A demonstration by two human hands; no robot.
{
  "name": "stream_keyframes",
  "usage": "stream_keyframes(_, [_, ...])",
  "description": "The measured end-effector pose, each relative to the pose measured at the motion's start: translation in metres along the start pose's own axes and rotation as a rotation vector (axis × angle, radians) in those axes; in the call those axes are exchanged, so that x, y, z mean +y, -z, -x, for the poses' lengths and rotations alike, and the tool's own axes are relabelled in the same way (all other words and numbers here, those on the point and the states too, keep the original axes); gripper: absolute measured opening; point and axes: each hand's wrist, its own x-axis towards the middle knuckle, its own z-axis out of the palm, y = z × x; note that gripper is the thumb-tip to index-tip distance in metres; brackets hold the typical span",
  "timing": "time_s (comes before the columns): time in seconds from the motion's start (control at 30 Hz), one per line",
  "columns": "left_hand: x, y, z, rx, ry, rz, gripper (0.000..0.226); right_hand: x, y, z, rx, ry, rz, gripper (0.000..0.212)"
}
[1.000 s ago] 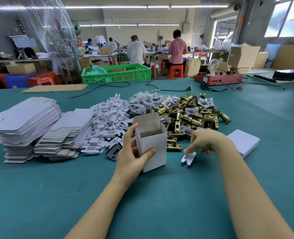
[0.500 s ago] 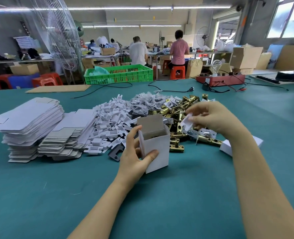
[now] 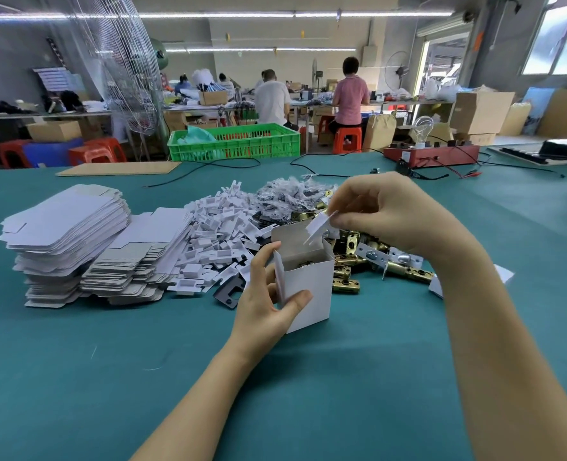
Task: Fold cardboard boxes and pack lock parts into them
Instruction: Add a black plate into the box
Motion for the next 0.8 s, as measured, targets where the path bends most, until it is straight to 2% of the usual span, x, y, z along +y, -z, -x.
stream_keyframes(0.2, [-0.001, 0.000, 0.000, 0.001, 0.006, 0.016, 0.075, -0.008, -0.031, -0.011, -0.092, 0.067, 0.278, 0.009])
stream_keyframes(0.4, [0.001, 0.000, -0.001, 0.008, 0.016, -0.004, 0.075, -0.012, -0.048, -0.014, -0.142, 0.115, 0.335, 0.011])
stream_keyframes(0.6, [0.003, 0.000, -0.001, 0.012, 0.021, -0.003, 0.074, -0.011, -0.056, -0.016, -0.211, 0.082, 0.331, 0.017])
stream_keyframes(0.8, [0.005, -0.001, 0.000, 0.007, 0.031, 0.014, 0.075, -0.007, -0.037, -0.012, -0.097, 0.039, 0.254, 0.015])
